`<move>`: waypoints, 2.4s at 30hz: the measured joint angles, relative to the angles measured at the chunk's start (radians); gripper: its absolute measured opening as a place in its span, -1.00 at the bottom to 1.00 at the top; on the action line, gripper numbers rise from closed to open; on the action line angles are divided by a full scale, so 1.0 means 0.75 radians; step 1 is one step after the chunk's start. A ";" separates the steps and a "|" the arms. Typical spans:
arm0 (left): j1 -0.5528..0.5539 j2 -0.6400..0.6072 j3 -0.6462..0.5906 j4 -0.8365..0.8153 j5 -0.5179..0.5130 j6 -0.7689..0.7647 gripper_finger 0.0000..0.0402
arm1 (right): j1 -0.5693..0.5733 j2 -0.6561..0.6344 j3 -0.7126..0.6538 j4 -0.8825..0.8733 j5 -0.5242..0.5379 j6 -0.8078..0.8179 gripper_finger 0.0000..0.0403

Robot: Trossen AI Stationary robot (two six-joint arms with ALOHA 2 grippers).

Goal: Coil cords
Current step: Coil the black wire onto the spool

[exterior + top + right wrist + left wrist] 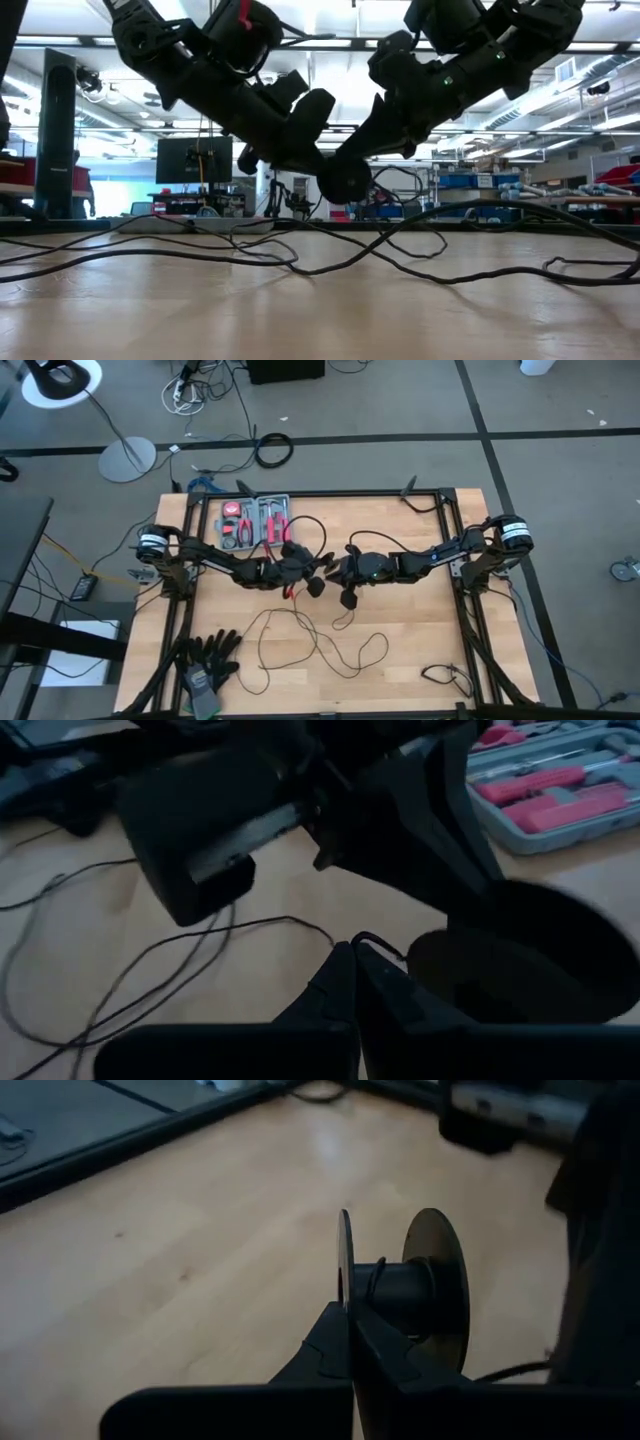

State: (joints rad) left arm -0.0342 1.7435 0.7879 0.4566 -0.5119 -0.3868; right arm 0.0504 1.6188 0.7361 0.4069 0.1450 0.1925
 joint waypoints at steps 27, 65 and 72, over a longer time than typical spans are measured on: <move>-0.004 -0.113 -0.001 -0.246 0.112 0.134 -1.00 | -0.052 -0.060 0.001 -0.315 0.092 0.141 -1.00; -0.030 -0.508 -0.471 0.175 -0.005 -0.085 -1.00 | -0.015 -0.045 -0.002 -0.792 0.125 0.329 -0.40; -0.030 -0.506 -0.553 0.318 -0.014 -0.087 -1.00 | 0.022 -0.068 -0.002 -0.988 0.116 0.425 -0.40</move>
State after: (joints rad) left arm -0.0570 1.3639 0.3730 0.6948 -0.5226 -0.4519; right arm 0.0671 1.5678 0.7349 -0.3343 0.2318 0.5110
